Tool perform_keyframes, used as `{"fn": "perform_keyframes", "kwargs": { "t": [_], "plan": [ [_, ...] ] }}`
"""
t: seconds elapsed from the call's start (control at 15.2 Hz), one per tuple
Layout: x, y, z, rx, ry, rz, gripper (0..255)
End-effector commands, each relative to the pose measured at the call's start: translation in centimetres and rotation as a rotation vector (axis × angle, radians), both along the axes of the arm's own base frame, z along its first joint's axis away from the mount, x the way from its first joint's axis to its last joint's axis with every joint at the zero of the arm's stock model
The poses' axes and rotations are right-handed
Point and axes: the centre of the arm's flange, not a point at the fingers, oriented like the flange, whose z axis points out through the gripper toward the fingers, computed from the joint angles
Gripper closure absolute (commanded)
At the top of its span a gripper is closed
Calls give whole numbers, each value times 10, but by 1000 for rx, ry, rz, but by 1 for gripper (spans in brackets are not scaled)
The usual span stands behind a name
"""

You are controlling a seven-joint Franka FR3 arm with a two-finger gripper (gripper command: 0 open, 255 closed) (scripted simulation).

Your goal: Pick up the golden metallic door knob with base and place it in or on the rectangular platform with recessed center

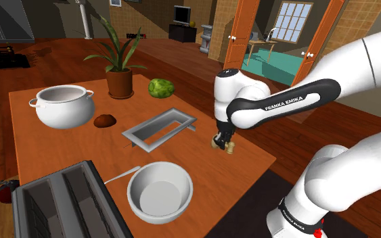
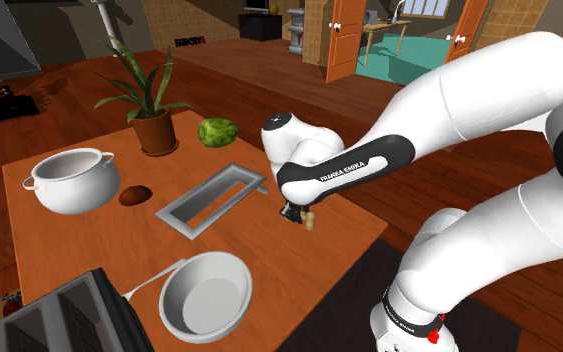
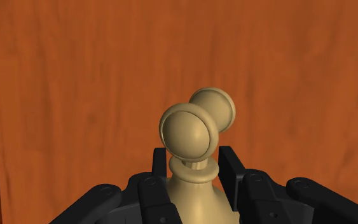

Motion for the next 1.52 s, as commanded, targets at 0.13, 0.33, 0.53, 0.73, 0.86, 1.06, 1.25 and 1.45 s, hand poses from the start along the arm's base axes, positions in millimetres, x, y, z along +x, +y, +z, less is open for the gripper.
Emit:
{"fn": "perform_keyframes", "kwargs": {
  "t": [0.13,0.33,0.53,0.73,0.86,1.06,1.25,1.45],
  "plan": [
    [0,-1,22,0,0,0,255],
    [0,-1,38,0,0,0,255],
    [0,-1,54,0,0,0,255],
    [0,-1,70,0,0,0,255],
    [0,-1,80,0,0,0,255],
    [12,4,86,0,0,0,255],
    [49,18,87,0,0,0,255],
    [86,33,87,0,0,0,255]
  ]
}}
